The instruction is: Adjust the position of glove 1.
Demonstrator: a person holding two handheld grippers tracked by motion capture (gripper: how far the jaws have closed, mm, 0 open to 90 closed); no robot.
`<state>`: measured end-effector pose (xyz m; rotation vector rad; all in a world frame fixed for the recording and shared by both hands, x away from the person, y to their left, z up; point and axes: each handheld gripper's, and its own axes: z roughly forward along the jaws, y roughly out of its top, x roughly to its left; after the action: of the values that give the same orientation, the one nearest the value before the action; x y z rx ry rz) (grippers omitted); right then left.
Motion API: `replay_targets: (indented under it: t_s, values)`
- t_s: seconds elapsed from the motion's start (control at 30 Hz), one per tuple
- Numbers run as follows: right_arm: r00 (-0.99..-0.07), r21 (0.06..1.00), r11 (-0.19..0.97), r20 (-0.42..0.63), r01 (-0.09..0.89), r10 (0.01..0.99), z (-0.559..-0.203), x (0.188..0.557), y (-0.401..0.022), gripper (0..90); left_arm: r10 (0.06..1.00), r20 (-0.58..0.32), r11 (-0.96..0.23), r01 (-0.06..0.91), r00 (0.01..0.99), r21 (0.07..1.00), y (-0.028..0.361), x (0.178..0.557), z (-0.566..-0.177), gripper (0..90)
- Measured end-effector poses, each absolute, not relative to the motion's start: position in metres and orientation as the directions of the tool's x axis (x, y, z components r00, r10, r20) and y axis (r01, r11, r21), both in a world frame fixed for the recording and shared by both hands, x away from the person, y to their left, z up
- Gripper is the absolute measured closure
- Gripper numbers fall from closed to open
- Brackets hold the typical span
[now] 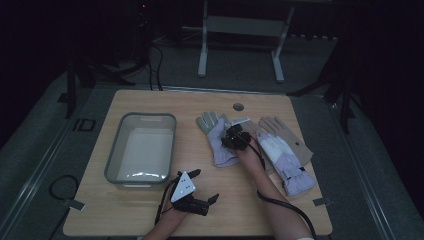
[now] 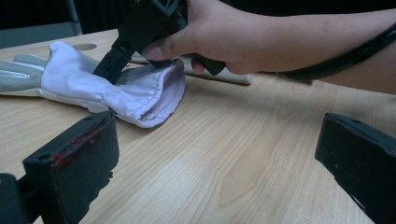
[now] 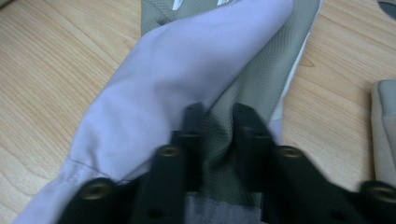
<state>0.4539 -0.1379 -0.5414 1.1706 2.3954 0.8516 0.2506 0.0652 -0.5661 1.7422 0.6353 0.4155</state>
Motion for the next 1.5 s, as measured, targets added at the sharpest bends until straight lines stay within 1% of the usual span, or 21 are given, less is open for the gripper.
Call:
replay_targets:
  t_s: [0.03,0.07,0.1,0.13,0.2,0.23,0.4,0.47,0.5,0.53,0.57,0.67,0.77,0.9,0.97,1.1,1.37,1.4,1.43,1.47,1.5]
  values:
    - [-0.596,0.645,0.481,-0.049,0.594,0.801,-0.541,0.452,-0.136,82.7,0.612,-0.051,-0.176,0.199,0.789,0.964,0.065,0.251,-0.566,0.0]
    - [-0.591,0.643,0.485,-0.060,0.593,0.804,-0.540,0.451,-0.134,85.6,0.612,-0.051,-0.176,0.199,0.789,0.964,0.065,0.251,-0.566,0.0]
    - [-0.591,0.643,0.485,-0.060,0.593,0.804,-0.540,0.451,-0.134,85.6,0.612,-0.052,-0.176,0.199,0.789,0.964,0.065,0.251,-0.566,0.0]
    - [-0.577,0.644,0.459,-0.033,0.612,0.816,-0.537,0.449,-0.132,87.5,0.613,-0.052,-0.175,0.200,0.789,0.964,0.065,0.251,-0.566,0.0]
    - [-0.575,0.648,0.450,-0.024,0.614,0.818,-0.535,0.448,-0.133,87.7,0.613,-0.054,-0.174,0.202,0.788,0.964,0.066,0.251,-0.566,0.0]
    - [-0.561,0.659,0.422,0.000,0.623,0.828,-0.530,0.445,-0.135,87.9,0.613,-0.055,-0.173,0.202,0.788,0.964,0.066,0.251,-0.566,0.0]
    - [-0.536,0.677,0.368,0.046,0.637,0.843,-0.523,0.437,-0.140,88.0,0.612,-0.054,-0.174,0.201,0.789,0.964,0.066,0.251,-0.566,0.0]
    - [-0.488,0.708,0.263,0.132,0.655,0.863,-0.509,0.421,-0.150,88.0,0.613,-0.057,-0.171,0.203,0.788,0.964,0.066,0.251,-0.566,0.0]
    - [-0.488,0.708,0.263,0.132,0.655,0.863,-0.509,0.421,-0.150,88.0,0.613,-0.057,-0.171,0.203,0.788,0.964,0.066,0.251,-0.566,0.0]
    - [-0.471,0.718,0.228,0.156,0.658,0.868,-0.503,0.412,-0.154,88.0,0.613,-0.055,-0.174,0.202,0.788,0.964,0.066,0.251,-0.566,0.0]
    - [-0.471,0.718,0.228,0.156,0.658,0.868,-0.503,0.412,-0.154,88.0,0.613,-0.055,-0.173,0.202,0.788,0.964,0.066,0.251,-0.566,0.0]
    - [-0.440,0.736,0.175,0.182,0.654,0.879,-0.494,0.391,-0.162,88.0,0.612,-0.053,-0.174,0.200,0.789,0.964,0.066,0.251,-0.566,0.0]
    - [-0.425,0.742,0.163,0.177,0.650,0.888,-0.492,0.381,-0.167,87.9,0.612,-0.053,-0.174,0.200,0.789,0.964,0.066,0.251,-0.566,0.0]
    - [-0.412,0.752,0.104,0.235,0.651,0.880,-0.498,0.354,-0.178,87.8,0.612,-0.053,-0.175,0.200,0.789,0.964,0.066,0.251,-0.566,0.0]
    - [-0.412,0.752,0.104,0.235,0.651,0.880,-0.498,0.354,-0.178,87.8,0.612,-0.053,-0.175,0.200,0.789,0.964,0.066,0.251,-0.566,0.0]
    - [-0.371,0.756,0.060,0.248,0.651,0.895,-0.508,0.336,-0.186,87.8,0.612,-0.052,-0.176,0.200,0.789,0.964,0.066,0.251,-0.566,0.0]
    - [-0.336,0.729,0.079,0.214,0.680,0.917,-0.528,0.343,-0.190,87.2,0.613,-0.051,-0.176,0.200,0.788,0.964,0.066,0.251,-0.566,0.0]
    - [-0.334,0.725,0.078,0.217,0.684,0.917,-0.532,0.344,-0.191,86.2,0.614,-0.051,-0.176,0.199,0.788,0.964,0.065,0.251,-0.566,0.0]
    - [-0.325,0.723,0.089,0.194,0.685,0.926,-0.540,0.345,-0.191,80.5,0.613,-0.050,-0.177,0.198,0.788,0.964,0.065,0.250,-0.566,0.0]
    - [-0.325,0.723,0.089,0.194,0.685,0.926,-0.540,0.345,-0.191,80.5,0.613,-0.050,-0.177,0.198,0.788,0.964,0.065,0.250,-0.566,0.0]
    - [-0.333,0.718,0.102,0.187,0.689,0.924,-0.546,0.345,-0.190,76.2,0.613,-0.050,-0.177,0.198,0.788,0.964,0.065,0.250,-0.566,0.0]
